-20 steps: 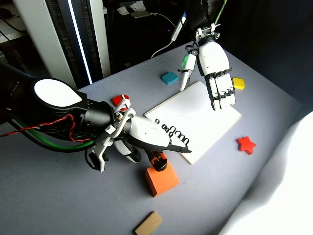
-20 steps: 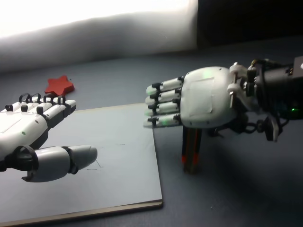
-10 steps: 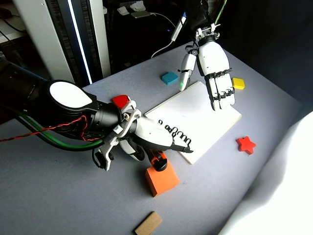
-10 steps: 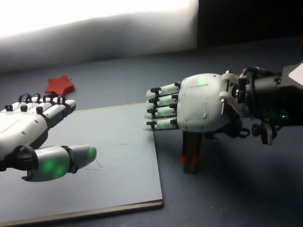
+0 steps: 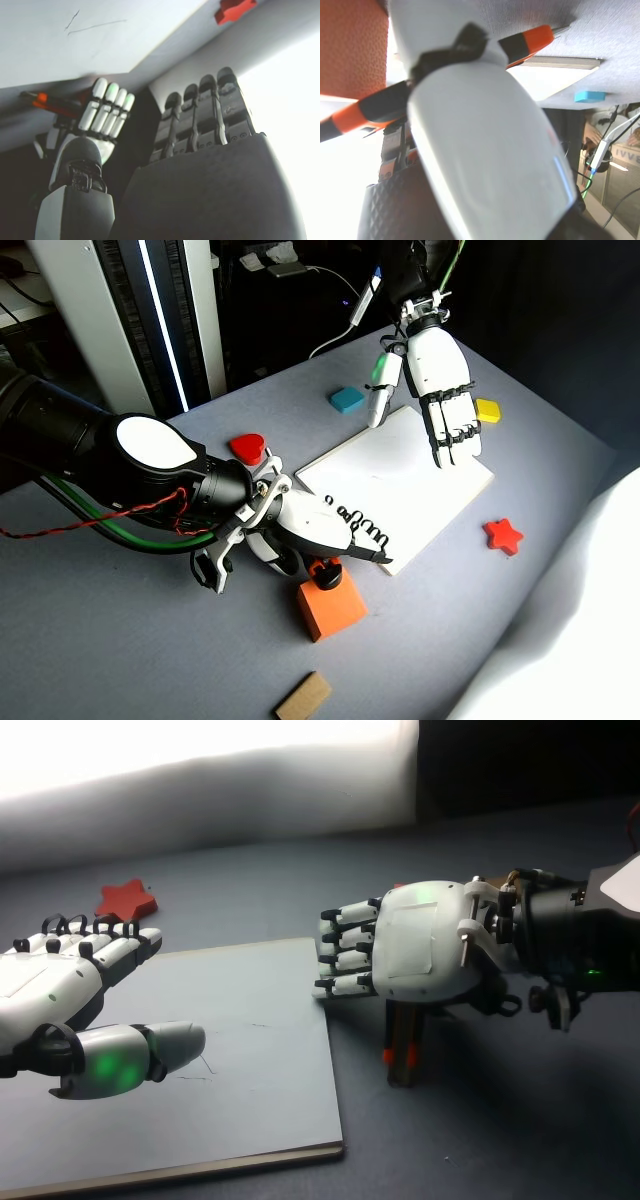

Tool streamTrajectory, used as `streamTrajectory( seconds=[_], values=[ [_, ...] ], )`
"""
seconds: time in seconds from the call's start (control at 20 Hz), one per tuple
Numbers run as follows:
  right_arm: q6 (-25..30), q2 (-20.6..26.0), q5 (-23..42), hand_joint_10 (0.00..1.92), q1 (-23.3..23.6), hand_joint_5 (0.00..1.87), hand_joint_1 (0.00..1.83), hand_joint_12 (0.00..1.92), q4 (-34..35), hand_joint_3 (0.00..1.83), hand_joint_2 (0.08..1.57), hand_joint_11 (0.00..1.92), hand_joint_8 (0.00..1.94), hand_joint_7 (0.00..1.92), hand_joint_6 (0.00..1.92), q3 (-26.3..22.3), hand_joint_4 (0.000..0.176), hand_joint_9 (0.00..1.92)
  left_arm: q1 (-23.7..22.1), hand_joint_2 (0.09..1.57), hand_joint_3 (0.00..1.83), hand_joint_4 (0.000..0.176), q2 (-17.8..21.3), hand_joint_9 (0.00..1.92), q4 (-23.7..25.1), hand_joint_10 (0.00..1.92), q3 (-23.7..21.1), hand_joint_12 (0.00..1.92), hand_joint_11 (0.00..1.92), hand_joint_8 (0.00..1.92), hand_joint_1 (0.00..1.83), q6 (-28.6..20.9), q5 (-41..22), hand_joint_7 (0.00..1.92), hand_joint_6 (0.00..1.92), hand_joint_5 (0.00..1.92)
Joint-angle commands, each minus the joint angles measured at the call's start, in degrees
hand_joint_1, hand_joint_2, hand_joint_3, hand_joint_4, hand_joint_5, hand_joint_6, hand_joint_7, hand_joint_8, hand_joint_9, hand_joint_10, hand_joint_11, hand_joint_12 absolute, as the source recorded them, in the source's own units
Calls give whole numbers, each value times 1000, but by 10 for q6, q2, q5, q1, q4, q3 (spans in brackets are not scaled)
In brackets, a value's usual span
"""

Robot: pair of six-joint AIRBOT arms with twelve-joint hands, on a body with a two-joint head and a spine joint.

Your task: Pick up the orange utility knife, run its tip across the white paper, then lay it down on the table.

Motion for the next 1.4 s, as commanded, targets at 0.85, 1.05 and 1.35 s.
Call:
streamTrajectory(
  seconds=[0.85,1.05,1.35],
  values=[
    [-7,21,-27,1921,36,1461,1557,1921,39,283,1102,1827,1941,1656,1921,-40,176,1774,-2,1211,2,0,-1,0,20,0,4,0,0,0,0,-1,-56,0,0,0],
    [-33,20,-37,1921,52,1466,1565,1921,87,278,1130,1810,1941,1663,1921,-42,176,1760,-2,1212,2,0,-1,0,20,0,4,0,0,0,0,-1,-56,0,0,0],
    [-465,14,73,1921,46,1446,1505,1921,461,265,1146,1805,1941,1649,1921,-24,176,1760,3,1214,2,0,-1,0,20,0,8,0,0,0,0,-5,-56,0,0,0]
  ],
)
